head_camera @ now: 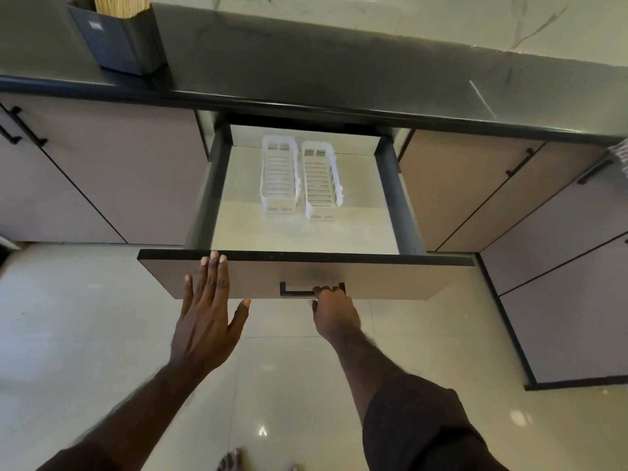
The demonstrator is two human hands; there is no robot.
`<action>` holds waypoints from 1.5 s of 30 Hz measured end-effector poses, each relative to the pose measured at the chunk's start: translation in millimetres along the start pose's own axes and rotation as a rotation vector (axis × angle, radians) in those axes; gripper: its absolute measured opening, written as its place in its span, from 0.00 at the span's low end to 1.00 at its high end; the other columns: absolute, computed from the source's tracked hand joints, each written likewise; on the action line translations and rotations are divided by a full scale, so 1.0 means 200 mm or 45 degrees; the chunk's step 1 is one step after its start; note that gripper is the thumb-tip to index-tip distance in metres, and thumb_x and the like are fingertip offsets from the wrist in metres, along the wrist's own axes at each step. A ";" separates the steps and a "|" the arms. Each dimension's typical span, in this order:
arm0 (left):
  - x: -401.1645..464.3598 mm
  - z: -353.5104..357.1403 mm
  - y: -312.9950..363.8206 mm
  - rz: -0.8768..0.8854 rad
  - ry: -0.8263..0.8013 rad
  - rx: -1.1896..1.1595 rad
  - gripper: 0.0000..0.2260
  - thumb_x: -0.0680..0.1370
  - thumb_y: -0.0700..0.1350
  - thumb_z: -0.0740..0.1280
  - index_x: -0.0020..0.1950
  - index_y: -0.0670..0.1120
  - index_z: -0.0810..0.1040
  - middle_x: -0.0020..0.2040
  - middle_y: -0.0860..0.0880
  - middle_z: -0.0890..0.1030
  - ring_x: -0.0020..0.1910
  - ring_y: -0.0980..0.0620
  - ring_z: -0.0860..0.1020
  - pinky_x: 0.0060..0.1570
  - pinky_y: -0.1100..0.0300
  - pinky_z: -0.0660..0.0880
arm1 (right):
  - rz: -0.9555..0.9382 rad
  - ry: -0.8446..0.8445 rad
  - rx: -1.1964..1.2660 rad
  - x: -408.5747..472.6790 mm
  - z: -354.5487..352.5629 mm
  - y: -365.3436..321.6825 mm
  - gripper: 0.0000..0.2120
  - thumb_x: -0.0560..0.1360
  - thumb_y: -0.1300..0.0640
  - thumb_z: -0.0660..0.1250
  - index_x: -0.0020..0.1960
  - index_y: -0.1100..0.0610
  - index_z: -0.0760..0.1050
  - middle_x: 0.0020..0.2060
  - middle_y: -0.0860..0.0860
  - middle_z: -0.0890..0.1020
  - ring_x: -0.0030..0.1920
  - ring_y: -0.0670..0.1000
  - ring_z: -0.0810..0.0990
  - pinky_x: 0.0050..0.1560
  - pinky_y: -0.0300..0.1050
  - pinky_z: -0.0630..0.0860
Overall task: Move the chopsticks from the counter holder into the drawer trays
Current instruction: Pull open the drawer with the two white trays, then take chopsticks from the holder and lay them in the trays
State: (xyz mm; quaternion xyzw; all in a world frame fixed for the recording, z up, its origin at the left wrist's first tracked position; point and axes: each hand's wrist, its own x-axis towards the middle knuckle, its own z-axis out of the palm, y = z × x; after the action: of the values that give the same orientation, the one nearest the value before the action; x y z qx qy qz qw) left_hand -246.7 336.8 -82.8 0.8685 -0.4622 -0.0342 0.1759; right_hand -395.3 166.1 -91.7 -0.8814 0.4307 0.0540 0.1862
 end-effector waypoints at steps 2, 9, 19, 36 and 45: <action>0.03 -0.02 0.02 0.022 0.010 -0.005 0.34 0.79 0.62 0.45 0.78 0.46 0.38 0.79 0.47 0.38 0.78 0.51 0.39 0.75 0.48 0.42 | -0.022 -0.005 0.008 -0.02 -0.02 0.00 0.17 0.79 0.52 0.63 0.67 0.55 0.72 0.59 0.55 0.80 0.59 0.56 0.78 0.56 0.48 0.77; 0.17 -0.14 0.10 0.098 0.028 -0.021 0.34 0.79 0.62 0.45 0.78 0.46 0.38 0.79 0.47 0.39 0.78 0.51 0.38 0.76 0.47 0.42 | -0.143 0.298 -0.033 -0.01 -0.29 -0.09 0.20 0.79 0.45 0.57 0.45 0.58 0.79 0.40 0.56 0.84 0.42 0.59 0.82 0.38 0.44 0.69; 0.58 -0.60 0.01 0.180 0.185 -0.047 0.33 0.79 0.62 0.45 0.78 0.47 0.39 0.79 0.47 0.41 0.78 0.50 0.41 0.76 0.47 0.43 | -0.180 0.691 0.172 0.25 -0.77 -0.58 0.20 0.77 0.44 0.60 0.39 0.58 0.80 0.30 0.54 0.82 0.32 0.57 0.79 0.35 0.46 0.75; 1.47 -1.58 -1.01 0.439 0.377 -0.107 0.33 0.80 0.58 0.51 0.78 0.47 0.39 0.78 0.49 0.40 0.78 0.52 0.40 0.76 0.52 0.40 | -0.382 1.078 0.183 0.97 -1.18 -2.08 0.17 0.78 0.43 0.60 0.40 0.55 0.77 0.33 0.49 0.81 0.32 0.50 0.78 0.33 0.42 0.73; 2.14 -1.58 -1.46 0.406 0.422 -0.181 0.28 0.82 0.51 0.50 0.79 0.47 0.42 0.79 0.51 0.41 0.77 0.56 0.38 0.76 0.53 0.39 | -0.456 1.004 0.375 1.69 -1.19 -2.47 0.13 0.77 0.47 0.63 0.51 0.54 0.80 0.42 0.48 0.84 0.38 0.45 0.81 0.42 0.43 0.80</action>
State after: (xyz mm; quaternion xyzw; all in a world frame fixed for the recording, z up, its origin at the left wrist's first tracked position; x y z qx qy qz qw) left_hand 299.3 224.2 159.2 0.7638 -0.5546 0.1043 0.3133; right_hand 184.4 103.8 180.3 -0.8594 0.3125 -0.3804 0.1378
